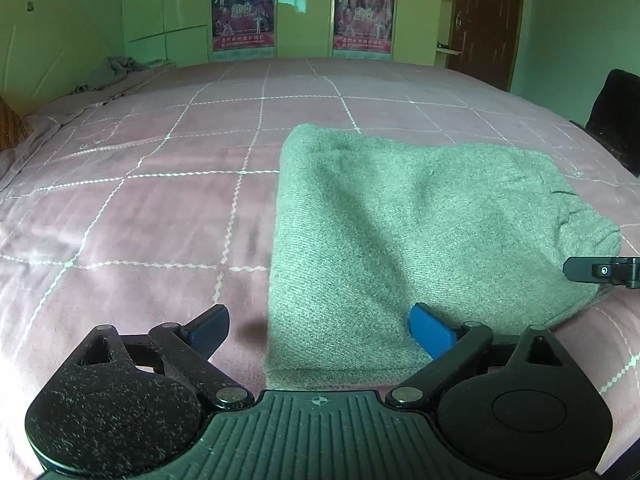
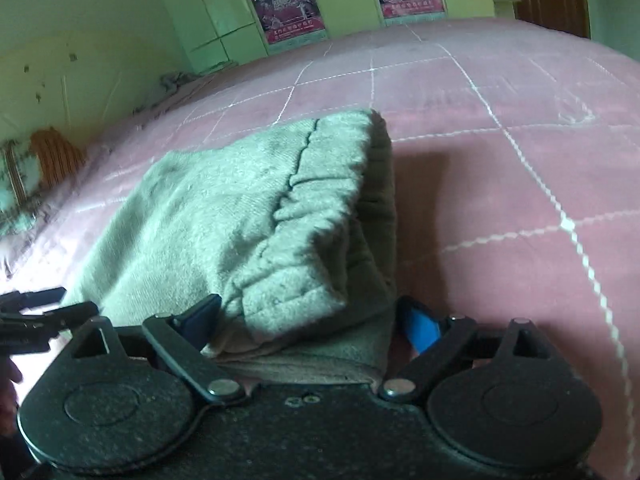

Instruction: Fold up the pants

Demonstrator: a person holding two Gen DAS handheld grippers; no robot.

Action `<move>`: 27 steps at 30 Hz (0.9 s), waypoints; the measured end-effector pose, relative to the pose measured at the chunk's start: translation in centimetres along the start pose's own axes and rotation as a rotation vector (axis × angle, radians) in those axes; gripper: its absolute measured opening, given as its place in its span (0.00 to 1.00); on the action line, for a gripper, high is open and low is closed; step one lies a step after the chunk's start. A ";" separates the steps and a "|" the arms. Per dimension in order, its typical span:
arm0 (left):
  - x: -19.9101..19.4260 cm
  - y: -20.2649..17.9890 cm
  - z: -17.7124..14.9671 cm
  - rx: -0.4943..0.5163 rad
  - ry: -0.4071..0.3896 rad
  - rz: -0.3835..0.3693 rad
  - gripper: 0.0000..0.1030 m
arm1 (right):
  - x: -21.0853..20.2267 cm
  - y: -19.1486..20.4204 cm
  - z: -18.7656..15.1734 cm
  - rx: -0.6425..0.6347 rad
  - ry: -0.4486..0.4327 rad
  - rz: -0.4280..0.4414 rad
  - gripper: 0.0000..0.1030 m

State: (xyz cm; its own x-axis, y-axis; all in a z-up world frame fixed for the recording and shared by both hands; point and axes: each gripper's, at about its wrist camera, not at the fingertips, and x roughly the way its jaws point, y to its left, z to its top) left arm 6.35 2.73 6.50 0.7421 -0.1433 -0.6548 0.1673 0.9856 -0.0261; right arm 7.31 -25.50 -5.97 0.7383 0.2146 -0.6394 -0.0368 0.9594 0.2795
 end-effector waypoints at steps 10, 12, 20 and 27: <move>-0.6 4.4 1.4 -0.190 -0.057 -0.223 0.95 | -2.0 -1.6 0.2 0.165 -0.041 0.119 0.89; 0.5 6.6 1.8 -0.285 -0.026 -0.289 0.95 | -2.5 -3.3 0.5 0.242 -0.072 0.190 0.88; 6.0 10.3 1.3 -0.489 0.135 -0.584 0.84 | -1.1 -10.1 1.5 0.515 -0.023 0.427 0.85; 9.6 10.1 1.7 -0.499 0.176 -0.731 0.67 | 0.9 -11.3 2.2 0.471 0.126 0.522 0.78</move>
State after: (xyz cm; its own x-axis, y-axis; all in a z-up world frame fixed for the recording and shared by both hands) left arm 16.29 11.19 1.27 0.4440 -0.7742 -0.4511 0.2264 0.5840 -0.7795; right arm 9.84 -36.56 -8.14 0.6193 0.6710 -0.4078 -0.0483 0.5510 0.8331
